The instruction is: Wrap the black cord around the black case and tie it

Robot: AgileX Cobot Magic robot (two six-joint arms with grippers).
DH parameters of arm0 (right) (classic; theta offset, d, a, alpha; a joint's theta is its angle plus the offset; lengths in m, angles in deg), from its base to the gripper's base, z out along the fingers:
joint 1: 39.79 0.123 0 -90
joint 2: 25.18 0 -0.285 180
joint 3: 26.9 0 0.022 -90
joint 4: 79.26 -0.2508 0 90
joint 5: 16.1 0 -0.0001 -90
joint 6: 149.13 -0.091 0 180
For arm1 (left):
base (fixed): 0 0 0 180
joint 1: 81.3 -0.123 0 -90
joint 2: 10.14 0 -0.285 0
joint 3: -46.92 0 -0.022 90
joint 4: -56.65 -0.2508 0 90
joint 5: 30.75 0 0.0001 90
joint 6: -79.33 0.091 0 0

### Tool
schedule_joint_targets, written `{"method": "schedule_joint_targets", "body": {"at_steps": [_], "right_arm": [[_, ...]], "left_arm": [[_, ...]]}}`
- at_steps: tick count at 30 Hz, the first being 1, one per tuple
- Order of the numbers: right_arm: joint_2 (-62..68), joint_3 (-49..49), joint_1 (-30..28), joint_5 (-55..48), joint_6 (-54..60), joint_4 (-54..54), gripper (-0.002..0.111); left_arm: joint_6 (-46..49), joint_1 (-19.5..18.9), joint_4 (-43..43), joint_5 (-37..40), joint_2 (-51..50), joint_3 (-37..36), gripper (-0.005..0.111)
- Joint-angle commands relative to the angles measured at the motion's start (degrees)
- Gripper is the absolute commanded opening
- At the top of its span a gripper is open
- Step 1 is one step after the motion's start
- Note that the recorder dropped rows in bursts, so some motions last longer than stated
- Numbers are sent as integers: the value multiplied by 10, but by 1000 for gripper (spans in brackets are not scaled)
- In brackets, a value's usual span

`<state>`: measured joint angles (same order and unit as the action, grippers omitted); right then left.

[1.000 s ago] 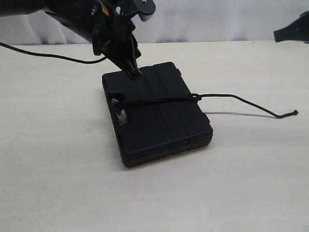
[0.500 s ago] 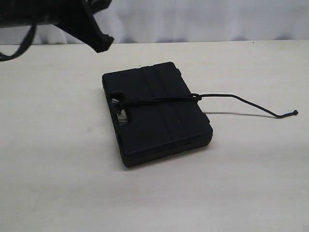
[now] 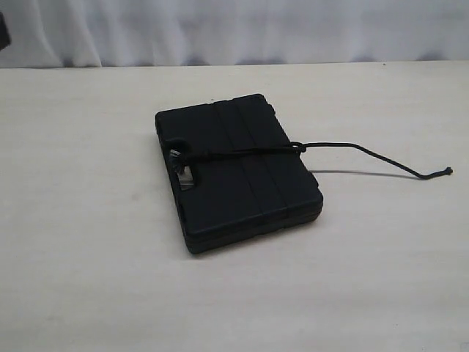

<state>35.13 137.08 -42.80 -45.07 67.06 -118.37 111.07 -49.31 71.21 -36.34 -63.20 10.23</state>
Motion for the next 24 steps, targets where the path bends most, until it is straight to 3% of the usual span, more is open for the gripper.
{"method": "schedule_joint_targets", "body": {"at_steps": [1,7,24], "right_arm": [[-84,-46,-2,44,7,-35,4],[-185,-100,-2,85,7,-72,4],[-300,-116,-2,73,5,-72,4]], "left_arm": [[-21,-1,22,-37,53,-42,0],[-67,-1,22,-81,98,-77,0],[-80,-1,27,36,119,-77,0]]}}
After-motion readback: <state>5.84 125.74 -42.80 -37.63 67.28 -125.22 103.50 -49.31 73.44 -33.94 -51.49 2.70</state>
